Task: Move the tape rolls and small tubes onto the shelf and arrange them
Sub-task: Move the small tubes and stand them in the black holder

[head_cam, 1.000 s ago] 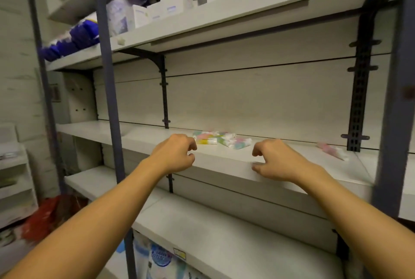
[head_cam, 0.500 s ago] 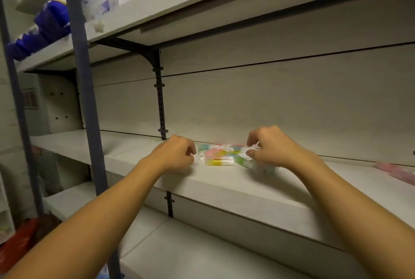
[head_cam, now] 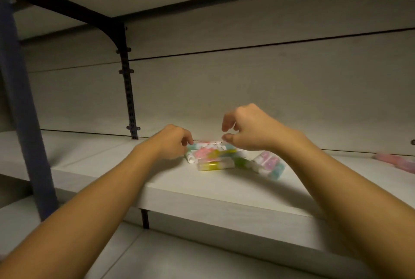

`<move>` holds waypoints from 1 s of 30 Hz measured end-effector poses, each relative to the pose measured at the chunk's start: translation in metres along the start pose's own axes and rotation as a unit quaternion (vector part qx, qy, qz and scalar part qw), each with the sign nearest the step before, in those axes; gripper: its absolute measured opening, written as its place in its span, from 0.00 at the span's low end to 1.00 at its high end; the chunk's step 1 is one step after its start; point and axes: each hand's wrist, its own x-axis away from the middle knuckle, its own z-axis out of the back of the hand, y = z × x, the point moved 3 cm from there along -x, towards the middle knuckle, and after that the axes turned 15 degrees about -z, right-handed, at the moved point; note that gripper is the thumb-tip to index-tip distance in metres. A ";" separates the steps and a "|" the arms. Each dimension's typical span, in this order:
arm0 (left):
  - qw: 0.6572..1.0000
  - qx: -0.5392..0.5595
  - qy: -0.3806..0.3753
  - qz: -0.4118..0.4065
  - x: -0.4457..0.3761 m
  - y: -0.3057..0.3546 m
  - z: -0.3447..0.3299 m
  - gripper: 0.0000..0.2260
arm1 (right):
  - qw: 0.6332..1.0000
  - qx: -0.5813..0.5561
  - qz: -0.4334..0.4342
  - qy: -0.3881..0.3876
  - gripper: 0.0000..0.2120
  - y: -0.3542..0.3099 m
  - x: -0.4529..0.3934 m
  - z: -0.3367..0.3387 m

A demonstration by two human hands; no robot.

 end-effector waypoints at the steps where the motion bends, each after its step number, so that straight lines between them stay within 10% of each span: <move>1: 1.000 0.001 -0.011 -0.011 -0.004 -0.003 -0.002 0.12 | 1.000 0.004 -0.009 0.000 0.11 0.001 -0.002 -0.003; 9: 1.000 0.029 0.007 0.002 -0.020 -0.037 0.004 0.06 | 0.997 0.019 -0.081 -0.002 0.08 0.009 -0.010 -0.024; 15: 0.989 0.110 -0.016 0.094 -0.022 -0.027 -0.009 0.24 | 0.995 0.031 -0.090 0.011 0.07 0.009 -0.014 -0.038; 30: 0.978 0.138 -0.065 0.142 -0.016 -0.006 -0.008 0.09 | 0.995 0.056 0.014 -0.083 0.07 0.005 0.002 -0.052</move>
